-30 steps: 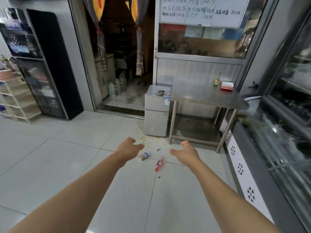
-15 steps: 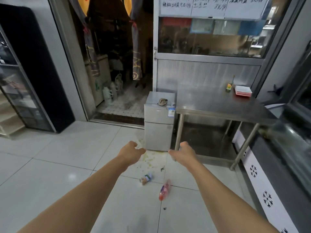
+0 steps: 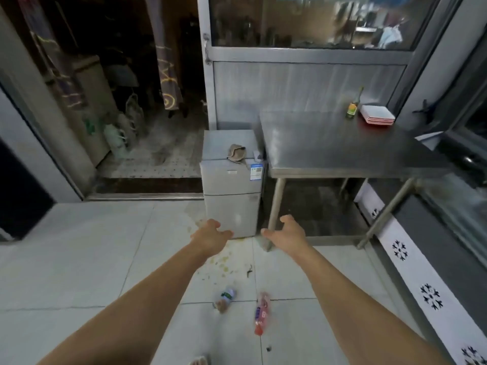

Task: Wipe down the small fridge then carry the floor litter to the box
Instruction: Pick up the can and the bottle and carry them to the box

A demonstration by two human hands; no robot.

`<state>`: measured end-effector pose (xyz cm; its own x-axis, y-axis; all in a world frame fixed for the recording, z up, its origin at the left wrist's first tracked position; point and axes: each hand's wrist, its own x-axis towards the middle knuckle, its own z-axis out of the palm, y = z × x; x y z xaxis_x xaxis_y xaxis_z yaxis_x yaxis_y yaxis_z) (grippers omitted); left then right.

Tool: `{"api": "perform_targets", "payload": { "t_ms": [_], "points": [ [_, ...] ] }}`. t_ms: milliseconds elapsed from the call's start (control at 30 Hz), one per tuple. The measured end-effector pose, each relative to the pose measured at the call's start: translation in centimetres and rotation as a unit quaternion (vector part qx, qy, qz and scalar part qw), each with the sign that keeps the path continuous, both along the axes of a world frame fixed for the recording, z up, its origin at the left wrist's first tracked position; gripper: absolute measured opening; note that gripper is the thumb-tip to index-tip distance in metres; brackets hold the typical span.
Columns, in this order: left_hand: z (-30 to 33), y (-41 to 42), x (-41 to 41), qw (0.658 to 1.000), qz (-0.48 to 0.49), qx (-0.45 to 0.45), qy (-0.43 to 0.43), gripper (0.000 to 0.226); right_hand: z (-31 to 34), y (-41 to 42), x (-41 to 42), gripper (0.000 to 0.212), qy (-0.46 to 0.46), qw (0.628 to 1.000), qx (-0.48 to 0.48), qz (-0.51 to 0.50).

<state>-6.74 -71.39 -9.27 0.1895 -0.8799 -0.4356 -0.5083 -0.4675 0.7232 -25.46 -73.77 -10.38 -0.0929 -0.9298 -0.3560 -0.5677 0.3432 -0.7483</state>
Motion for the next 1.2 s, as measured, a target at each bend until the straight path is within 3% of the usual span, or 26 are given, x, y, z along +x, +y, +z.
{"api": "perform_targets", "payload": {
  "t_ms": [267, 633, 867, 1200],
  "points": [
    [-6.6, -13.2, 3.7, 0.991, -0.119, 0.067, 0.003, 0.056, -6.6, -7.2, 3.8, 0.072, 0.014, 0.993, 0.061, -0.102],
    [-21.6, -18.8, 1.0, 0.967, -0.203, 0.152, -0.034, 0.053, -20.5, -9.8, 4.0, 0.074, 0.027, 0.971, 0.171, -0.164],
    [-36.0, -20.3, -1.5, 0.951, -0.254, 0.165, -0.066, 0.05, -35.0, -9.6, 2.4, 0.061, 0.063, 0.96, 0.212, -0.172],
    [-59.2, -18.4, -4.1, 0.95, -0.238, 0.189, -0.066, 0.049, -59.2, -8.7, 1.2, 0.066, 0.085, 0.948, 0.263, -0.156]
  ]
}}
